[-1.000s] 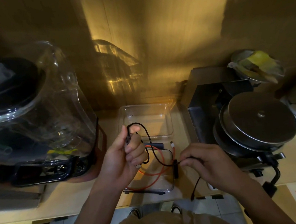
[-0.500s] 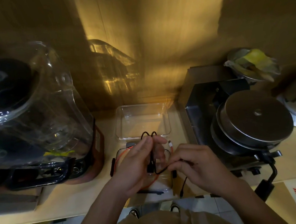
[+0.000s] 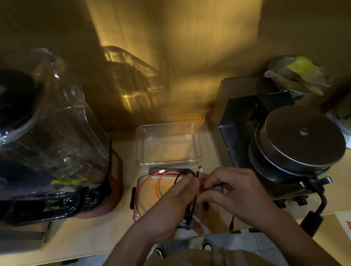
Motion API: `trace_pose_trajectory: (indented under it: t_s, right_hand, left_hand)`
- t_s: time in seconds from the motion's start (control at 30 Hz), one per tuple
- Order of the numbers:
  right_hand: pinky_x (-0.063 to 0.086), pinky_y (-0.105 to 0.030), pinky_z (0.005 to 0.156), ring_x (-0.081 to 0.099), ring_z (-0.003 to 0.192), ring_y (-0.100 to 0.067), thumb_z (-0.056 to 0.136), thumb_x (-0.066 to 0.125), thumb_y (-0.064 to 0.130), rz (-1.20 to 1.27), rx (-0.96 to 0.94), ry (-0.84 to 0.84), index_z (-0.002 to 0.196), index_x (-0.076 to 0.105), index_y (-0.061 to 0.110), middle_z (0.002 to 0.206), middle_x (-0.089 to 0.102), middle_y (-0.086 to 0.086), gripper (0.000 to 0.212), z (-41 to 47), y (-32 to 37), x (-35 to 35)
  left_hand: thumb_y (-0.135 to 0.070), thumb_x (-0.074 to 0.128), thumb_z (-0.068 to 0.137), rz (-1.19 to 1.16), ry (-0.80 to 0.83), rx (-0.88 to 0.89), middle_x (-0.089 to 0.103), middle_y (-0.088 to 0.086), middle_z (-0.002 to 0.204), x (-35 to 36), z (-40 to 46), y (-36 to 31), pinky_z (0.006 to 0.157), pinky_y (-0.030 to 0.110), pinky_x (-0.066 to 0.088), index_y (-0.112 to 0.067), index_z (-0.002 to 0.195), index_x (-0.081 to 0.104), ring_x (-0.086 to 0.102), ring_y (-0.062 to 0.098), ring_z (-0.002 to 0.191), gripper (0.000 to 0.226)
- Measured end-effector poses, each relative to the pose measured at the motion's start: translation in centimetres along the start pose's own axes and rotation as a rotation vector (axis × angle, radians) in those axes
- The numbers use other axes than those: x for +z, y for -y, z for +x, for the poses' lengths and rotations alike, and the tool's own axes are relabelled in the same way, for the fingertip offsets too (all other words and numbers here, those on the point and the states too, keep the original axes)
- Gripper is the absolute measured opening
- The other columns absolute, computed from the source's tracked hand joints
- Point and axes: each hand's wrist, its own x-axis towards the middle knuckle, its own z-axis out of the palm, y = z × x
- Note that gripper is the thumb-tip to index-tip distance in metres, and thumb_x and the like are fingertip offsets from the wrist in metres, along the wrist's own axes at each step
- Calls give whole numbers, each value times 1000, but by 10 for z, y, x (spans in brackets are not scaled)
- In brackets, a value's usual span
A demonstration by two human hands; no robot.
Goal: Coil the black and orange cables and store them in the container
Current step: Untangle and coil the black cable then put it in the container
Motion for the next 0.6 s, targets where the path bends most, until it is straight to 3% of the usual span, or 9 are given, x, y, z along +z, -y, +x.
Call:
trace_pose_trajectory:
  t_s: [0.07, 0.13, 0.3, 0.47, 0.6]
  right_hand:
    - [52, -35, 56, 62, 64, -11, 77, 81, 32, 4, -13, -12, 80, 73, 14, 74, 67, 6, 20, 0, -2, -1]
    - [53, -34, 58, 66, 68, -12, 77, 83, 25, 2, -13, -37, 81, 73, 13, 77, 69, 4, 16, 0, -4, -3]
    - [47, -17, 63, 62, 70, -2, 76, 84, 17, -67, -1, -119, 78, 72, 10, 77, 66, 7, 15, 3, -8, -9]
    - [51, -18, 68, 65, 78, -4, 83, 77, 17, -68, 56, -184, 84, 74, 10, 82, 68, 8, 8, 2, -9, -13]
    - [49, -11, 74, 65, 85, 0, 89, 65, 24, -108, 102, -217, 92, 73, 15, 88, 68, 13, 13, 0, -12, -15]
  left_hand:
    - [-45, 40, 98, 36, 1, -19, 58, 7, 61, 2, -1, 1, 46, 27, 37, -12, 112, 53, 51, 19, 48, 39]
    - [-42, 35, 101, -7, 20, -18, 58, 1, 60, 3, -1, 2, 42, 23, 26, -6, 110, 47, 38, 12, 39, 39]
    - [-43, 31, 103, -142, 94, -48, 33, -1, 57, -2, 0, 5, 38, 17, 15, -16, 109, 52, 20, 6, 39, 35]
    - [-47, 40, 98, -377, 213, -35, 29, -9, 52, -6, -2, 7, 36, 17, 12, -20, 108, 61, 21, 2, 37, 36]
    - [-45, 56, 94, -649, 311, -40, 27, -7, 55, -12, -2, 11, 34, 15, 18, -20, 121, 62, 22, 3, 38, 38]
